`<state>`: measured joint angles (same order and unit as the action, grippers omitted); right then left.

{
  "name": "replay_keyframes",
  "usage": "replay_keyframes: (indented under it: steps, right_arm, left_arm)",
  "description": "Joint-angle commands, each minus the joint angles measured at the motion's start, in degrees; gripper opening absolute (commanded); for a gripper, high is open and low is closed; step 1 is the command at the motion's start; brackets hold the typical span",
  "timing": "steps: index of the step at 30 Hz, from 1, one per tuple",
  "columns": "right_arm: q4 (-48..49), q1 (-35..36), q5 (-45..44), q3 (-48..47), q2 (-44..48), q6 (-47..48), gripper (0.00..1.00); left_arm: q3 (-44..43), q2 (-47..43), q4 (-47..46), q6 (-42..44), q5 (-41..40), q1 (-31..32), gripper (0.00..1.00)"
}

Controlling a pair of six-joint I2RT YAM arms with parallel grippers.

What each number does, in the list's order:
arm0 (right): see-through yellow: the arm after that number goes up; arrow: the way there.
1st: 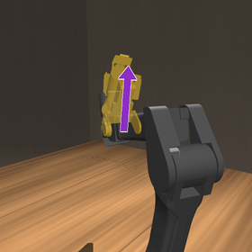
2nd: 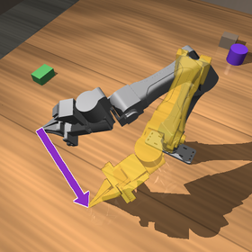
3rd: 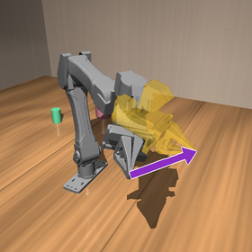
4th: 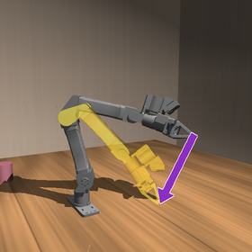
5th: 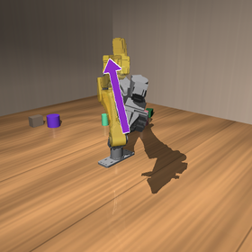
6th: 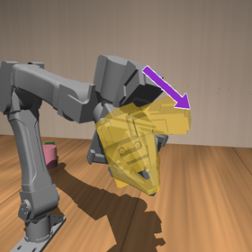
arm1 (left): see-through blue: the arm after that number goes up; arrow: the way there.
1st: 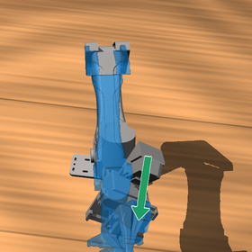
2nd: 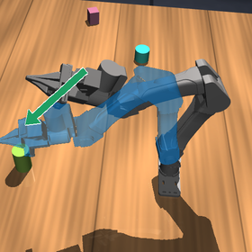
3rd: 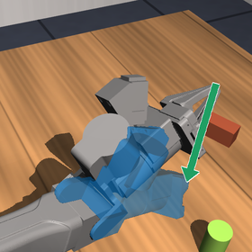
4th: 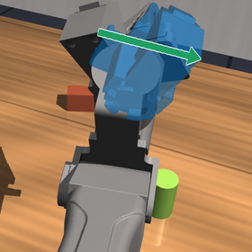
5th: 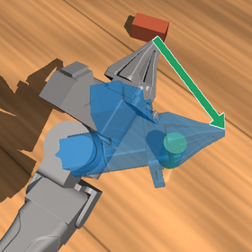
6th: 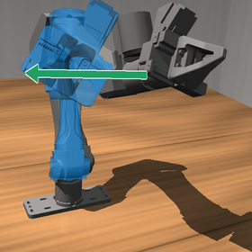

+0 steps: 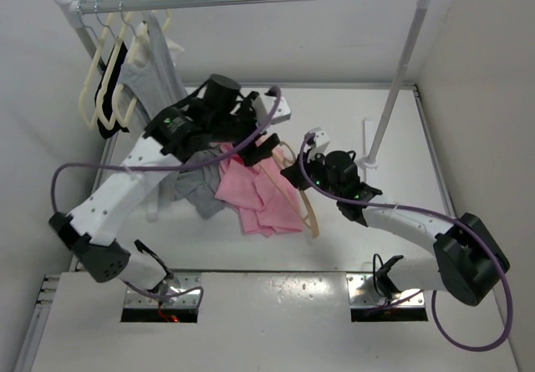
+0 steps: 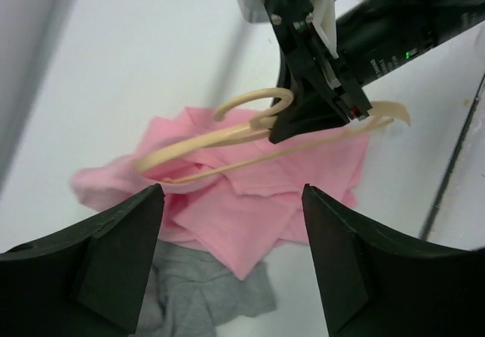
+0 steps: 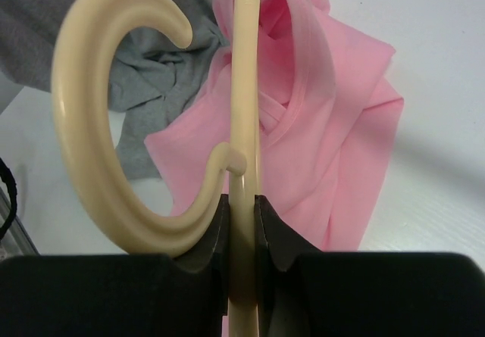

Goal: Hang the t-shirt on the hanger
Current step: Place tshirt on hanger

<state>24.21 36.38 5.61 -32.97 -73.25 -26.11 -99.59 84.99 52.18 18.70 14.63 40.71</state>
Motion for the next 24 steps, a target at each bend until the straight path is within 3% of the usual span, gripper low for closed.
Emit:
replay_keyframes:
  steps: [1,2,4,5,9,14,16,18,21,24]
  right_arm:
    - [9.4,0.2,1.9,0.2,-1.6,0.5,0.00]
    - [9.4,0.2,1.9,-0.7,-3.2,0.5,0.00]
    - [8.5,0.2,1.9,-1.7,-4.9,0.5,0.00]
    - [8.5,0.2,1.9,-2.3,-5.7,0.5,0.00]
    - [9.8,0.2,1.9,-2.3,-7.1,1.1,0.00]
    - [9.2,0.2,2.4,-1.7,-5.9,2.2,0.00]
    - [9.9,0.2,2.4,-1.1,-5.8,2.2,0.00]
    - [11.1,0.2,2.4,0.2,-5.3,2.2,0.00]
    - [11.1,0.2,1.9,-0.3,-6.5,2.8,0.00]
    - [11.1,0.2,1.3,-0.9,-7.3,3.4,0.00]
  left_arm:
    - [0.5,-6.1,-4.0,4.6,3.6,-1.9,0.78]
    - [1.8,-6.1,-4.7,5.3,0.1,-2.6,0.71]
    - [4.7,-6.1,-6.8,5.9,-4.4,-4.2,0.67]
    - [9.1,-6.6,-10.8,5.9,-9.1,-5.0,0.67]
    - [17.6,-5.4,-19.5,8.3,-15.2,-7.8,0.76]
    - [22.1,-2.4,-29.4,22.7,-18.0,-8.4,0.76]
    - [22.7,-2.4,-30.7,31.8,-11.2,-10.5,0.82]
    - [24.3,-2.4,-31.9,35.5,-3.0,-12.4,0.88]
    - [24.8,0.0,-33.7,39.0,3.2,-14.3,0.91]
    - [19.2,5.2,-24.9,48.5,9.2,-16.8,0.90]
